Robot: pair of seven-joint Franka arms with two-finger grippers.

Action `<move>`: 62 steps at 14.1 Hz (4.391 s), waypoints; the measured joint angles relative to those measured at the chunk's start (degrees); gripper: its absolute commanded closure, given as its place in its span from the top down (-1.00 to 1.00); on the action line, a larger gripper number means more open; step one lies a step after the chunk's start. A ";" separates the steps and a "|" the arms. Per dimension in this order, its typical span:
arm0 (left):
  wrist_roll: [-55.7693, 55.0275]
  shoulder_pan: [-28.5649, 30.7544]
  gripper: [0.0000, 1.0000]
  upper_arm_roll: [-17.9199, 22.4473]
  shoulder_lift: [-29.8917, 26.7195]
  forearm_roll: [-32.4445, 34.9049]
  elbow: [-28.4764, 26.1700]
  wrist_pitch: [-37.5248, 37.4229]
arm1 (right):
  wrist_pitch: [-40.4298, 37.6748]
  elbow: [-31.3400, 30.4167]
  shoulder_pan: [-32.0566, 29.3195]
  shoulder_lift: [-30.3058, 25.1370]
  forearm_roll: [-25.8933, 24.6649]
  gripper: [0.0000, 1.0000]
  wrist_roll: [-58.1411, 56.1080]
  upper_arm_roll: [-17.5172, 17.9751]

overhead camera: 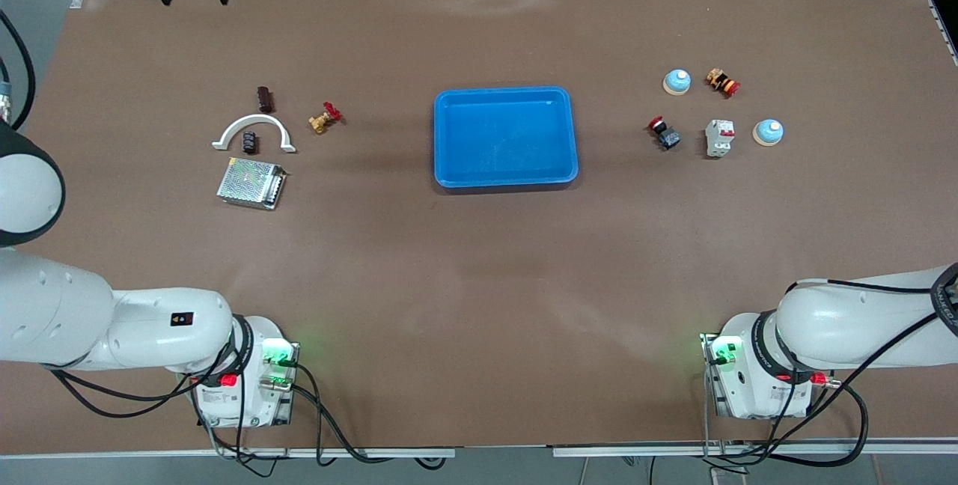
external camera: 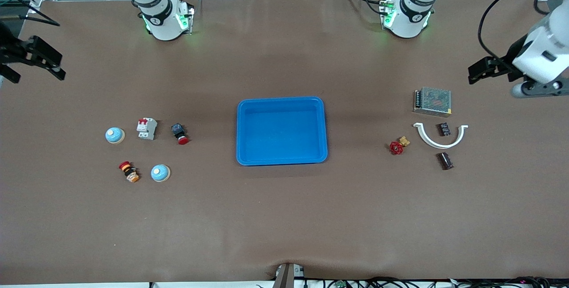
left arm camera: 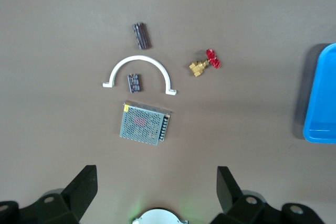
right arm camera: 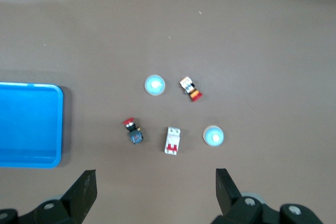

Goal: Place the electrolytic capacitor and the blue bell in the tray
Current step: 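Lower the right gripper to the bell while the left gripper nears the capacitor, then close the right gripper on the bell while the left gripper grasps the capacitor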

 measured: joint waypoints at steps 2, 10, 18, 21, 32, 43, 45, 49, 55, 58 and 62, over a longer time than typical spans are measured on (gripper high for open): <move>-0.89 -0.11 1.00 -0.11 0.09 0.00 -4.02 3.12 | 4.13 -0.09 2.44 3.27 0.02 1.00 0.00 0.07; -2.15 6.32 1.00 0.09 -0.20 0.13 -22.07 22.16 | 15.07 -0.32 11.02 18.94 0.01 1.00 0.02 0.23; -2.13 10.48 0.81 0.14 5.01 0.16 -33.24 40.20 | 19.92 -0.34 11.44 24.64 0.01 1.00 -0.05 -0.12; -2.13 10.97 0.61 0.15 8.13 0.17 -36.47 48.66 | 19.74 -0.62 11.50 24.85 0.01 1.00 -0.15 -0.08; -2.19 12.72 0.20 0.36 17.50 4.48 -37.50 59.76 | 40.67 -11.70 3.89 30.85 -0.20 1.00 -23.43 -1.21; -5.79 15.69 0.19 -0.33 18.88 7.92 -37.33 61.37 | 46.18 -11.98 2.98 37.30 -0.20 1.00 -32.11 -1.18; -6.60 15.58 0.19 -0.45 19.02 7.92 -37.32 61.38 | 47.08 -11.99 2.96 38.34 -0.20 1.00 -32.49 -1.23; -7.08 15.45 0.17 -1.12 20.35 7.92 -36.70 61.46 | 47.55 -12.04 2.94 39.47 -0.20 1.00 -33.11 -1.26; -7.12 15.40 -0.56 -1.25 22.71 7.92 -35.37 61.86 | 49.35 -13.82 2.27 39.68 -0.20 1.00 -34.92 -1.36; -7.12 15.40 -1.00 -1.29 22.73 7.93 -35.22 61.89 | 50.08 -14.92 2.04 39.71 -0.20 1.00 -35.11 -1.35; -7.12 15.33 -1.00 -2.41 22.55 7.93 -34.30 61.92 | 52.53 -16.67 2.04 39.95 -0.20 1.00 -35.16 -1.28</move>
